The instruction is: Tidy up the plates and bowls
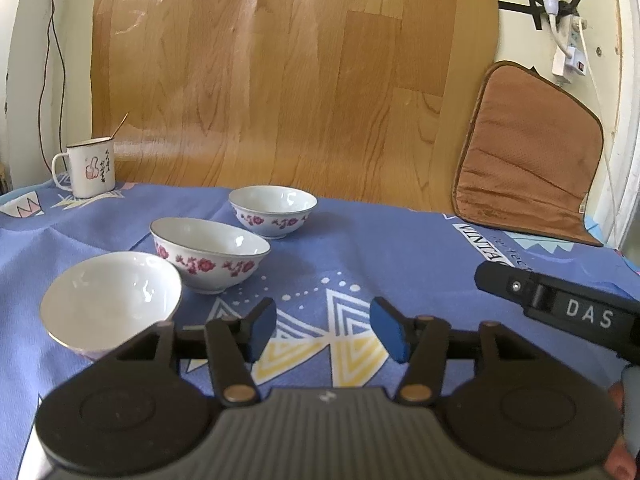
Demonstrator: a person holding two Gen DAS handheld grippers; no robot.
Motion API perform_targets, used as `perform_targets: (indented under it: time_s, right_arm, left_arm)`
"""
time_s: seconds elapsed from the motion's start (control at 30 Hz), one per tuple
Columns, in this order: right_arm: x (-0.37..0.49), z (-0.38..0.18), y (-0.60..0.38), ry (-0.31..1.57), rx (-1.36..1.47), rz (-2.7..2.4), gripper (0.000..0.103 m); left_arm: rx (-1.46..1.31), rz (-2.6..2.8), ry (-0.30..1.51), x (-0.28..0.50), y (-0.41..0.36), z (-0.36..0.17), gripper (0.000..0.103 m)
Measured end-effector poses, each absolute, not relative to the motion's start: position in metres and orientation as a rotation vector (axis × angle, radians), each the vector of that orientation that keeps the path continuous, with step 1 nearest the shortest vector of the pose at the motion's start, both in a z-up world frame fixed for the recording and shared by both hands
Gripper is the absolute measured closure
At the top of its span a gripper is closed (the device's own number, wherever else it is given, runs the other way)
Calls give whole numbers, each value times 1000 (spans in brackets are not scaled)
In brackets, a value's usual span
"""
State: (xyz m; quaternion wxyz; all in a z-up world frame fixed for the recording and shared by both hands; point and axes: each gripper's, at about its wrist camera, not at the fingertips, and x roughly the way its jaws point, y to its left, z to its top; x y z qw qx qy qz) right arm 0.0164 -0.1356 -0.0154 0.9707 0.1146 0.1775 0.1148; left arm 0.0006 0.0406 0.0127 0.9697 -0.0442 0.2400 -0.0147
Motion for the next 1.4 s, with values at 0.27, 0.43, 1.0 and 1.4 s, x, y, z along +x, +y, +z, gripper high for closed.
perform_targets:
  time_s: [0.27, 0.43, 1.0, 1.4]
  right_arm:
    - [17, -15, -135, 360, 232, 240, 46]
    - [16, -16, -136, 357, 240, 247, 45]
    - [16, -16, -135, 353, 253, 255, 43]
    - [15, -16, -136, 342, 253, 257, 41]
  left_arm:
    - [-81, -34, 482, 1, 40, 14, 49]
    - [-76, -33, 481, 1, 39, 14, 48]
    - [-60, -45, 478, 2, 36, 13, 47]
    - [-96, -64, 475, 2, 42, 14, 45]
